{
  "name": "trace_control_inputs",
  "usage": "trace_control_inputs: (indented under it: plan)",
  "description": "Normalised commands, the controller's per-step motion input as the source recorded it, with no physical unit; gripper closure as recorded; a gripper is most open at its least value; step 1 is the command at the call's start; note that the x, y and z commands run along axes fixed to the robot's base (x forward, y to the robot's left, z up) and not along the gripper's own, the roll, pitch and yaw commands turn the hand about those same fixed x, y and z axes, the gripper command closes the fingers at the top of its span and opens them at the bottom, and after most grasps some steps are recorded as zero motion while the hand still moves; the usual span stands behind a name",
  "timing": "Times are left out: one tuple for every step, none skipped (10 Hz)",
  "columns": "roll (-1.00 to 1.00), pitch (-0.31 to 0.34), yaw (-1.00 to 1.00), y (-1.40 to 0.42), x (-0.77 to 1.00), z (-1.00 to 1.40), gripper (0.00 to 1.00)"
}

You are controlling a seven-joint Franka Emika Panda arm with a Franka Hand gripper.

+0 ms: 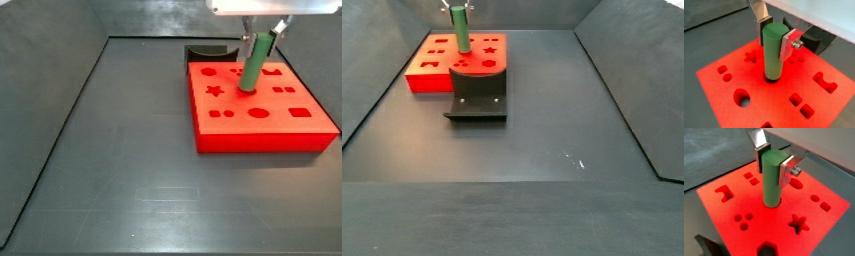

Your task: Insert the round object.

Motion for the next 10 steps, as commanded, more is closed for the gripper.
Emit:
trace_control_inputs:
  plan:
    - [0.13,0.029,-0.14,-0.3,0.35,-0.05,1.0]
    - [0.11,0.016,-0.17,-0.2,0.22,-0.1,1.0]
    - [0.1,0.001,-0.2,0.0,0.0,-0.18,1.0]
    - [0.07,0.01,-0.31,0.03,-0.07,-0.18,1.0]
    - [0.02,0.013,-0.39,0.13,-0.22,-0.15,1.0]
    - [0.0,0.0,-0.42,0.12,-0.27,-0.11,1.0]
    - [-0.01,0.0,-0.43,0.13,-0.32,-0.14,1.0]
    - [-0.07,0.0,-0.29,0.0,-0.14,-0.14,1.0]
    - [-0.05,0.0,-0.16,0.0,0.0,-0.2,1.0]
    - [0.01,0.0,-0.14,-0.08,0.0,-0.19,1.0]
